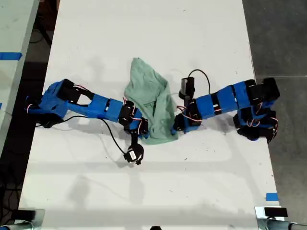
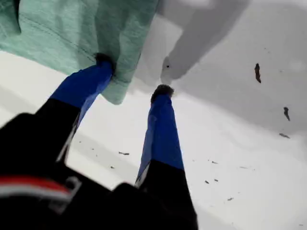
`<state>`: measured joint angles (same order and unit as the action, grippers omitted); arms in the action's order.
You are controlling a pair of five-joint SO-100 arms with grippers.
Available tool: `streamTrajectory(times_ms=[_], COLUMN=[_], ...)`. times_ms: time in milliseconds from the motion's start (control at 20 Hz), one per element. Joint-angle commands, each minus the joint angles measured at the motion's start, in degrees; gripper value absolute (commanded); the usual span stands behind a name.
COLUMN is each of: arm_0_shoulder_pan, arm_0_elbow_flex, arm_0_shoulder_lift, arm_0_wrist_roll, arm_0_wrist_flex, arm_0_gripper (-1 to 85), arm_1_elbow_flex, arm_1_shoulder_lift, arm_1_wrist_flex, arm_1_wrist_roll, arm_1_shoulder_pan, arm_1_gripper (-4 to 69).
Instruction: Fold t shirt
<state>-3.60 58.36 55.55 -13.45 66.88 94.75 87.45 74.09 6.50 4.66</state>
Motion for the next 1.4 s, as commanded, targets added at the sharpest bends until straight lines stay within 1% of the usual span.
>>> streamTrajectory(times_ms=[0, 250, 300, 350, 400, 600, 750, 850, 950, 1000, 1050, 1100, 1300, 1350], arm_0_shoulder_pan=[1.1, 1.1, 0.9, 0.8, 0.7, -0.7, -5.2, -9.1, -11.5, -11.6, -10.6, -9.0, 2.6, 5.1], arm_0_elbow_flex=[-2.3, -2.3, -2.3, -2.3, -2.3, -2.1, -2.0, -2.0, -1.8, -1.7, -1.4, -1.1, 1.1, 2.6], arm_0_shoulder_lift=[0.6, 0.2, 0.1, 0.1, 0.0, 0.0, 1.1, 3.8, 9.1, 12.3, 15.1, 17.7, 25.7, 27.8], arm_0_wrist_roll=[-0.1, 0.0, 0.0, 0.0, -0.1, 0.0, 0.4, -1.8, -4.9, -5.0, -4.6, -4.3, -0.6, 0.0], arm_0_wrist_flex=[-0.4, -0.6, -0.6, -0.5, -0.4, 0.6, 2.3, 3.4, 4.5, 4.5, 4.9, 6.7, 14.0, 14.6], arm_0_gripper=[-0.2, -0.2, -0.2, -0.2, -0.2, -0.2, -0.2, -0.2, -0.2, -0.2, -0.2, -0.2, -0.2, -0.2], arm_1_elbow_flex=[-6.1, -15.7, -16.6, -17.1, -17.1, -17.1, -20.0, -28.0, -35.9, -39.7, -40.9, -40.5, -38.0, -38.5], arm_1_shoulder_lift=[-3.6, -11.2, -12.5, -13.8, -14.9, -15.2, -15.0, -15.8, -14.1, -12.9, -10.8, -8.3, -1.7, -1.5], arm_1_wrist_flex=[-1.9, 0.3, 0.4, 0.6, 0.9, 3.3, 4.7, 10.3, 14.3, 15.8, 15.8, 15.5, 14.1, 13.0], arm_1_wrist_roll=[-1.8, -2.5, -2.5, -2.4, -1.8, 1.9, 5.6, 8.5, 9.0, 7.7, 5.8, 3.9, -4.8, -6.9], arm_1_shoulder_pan=[-0.4, -0.4, -0.4, -0.4, -0.4, 1.0, 5.8, 9.4, 10.4, 9.8, 8.2, 5.6, -6.7, -9.3], arm_1_gripper=[19.1, 19.6, 18.4, 11.5, -2.4, -2.0, -2.0, -2.0, -2.0, -2.0, -2.0, -2.0, -2.0, -2.0])
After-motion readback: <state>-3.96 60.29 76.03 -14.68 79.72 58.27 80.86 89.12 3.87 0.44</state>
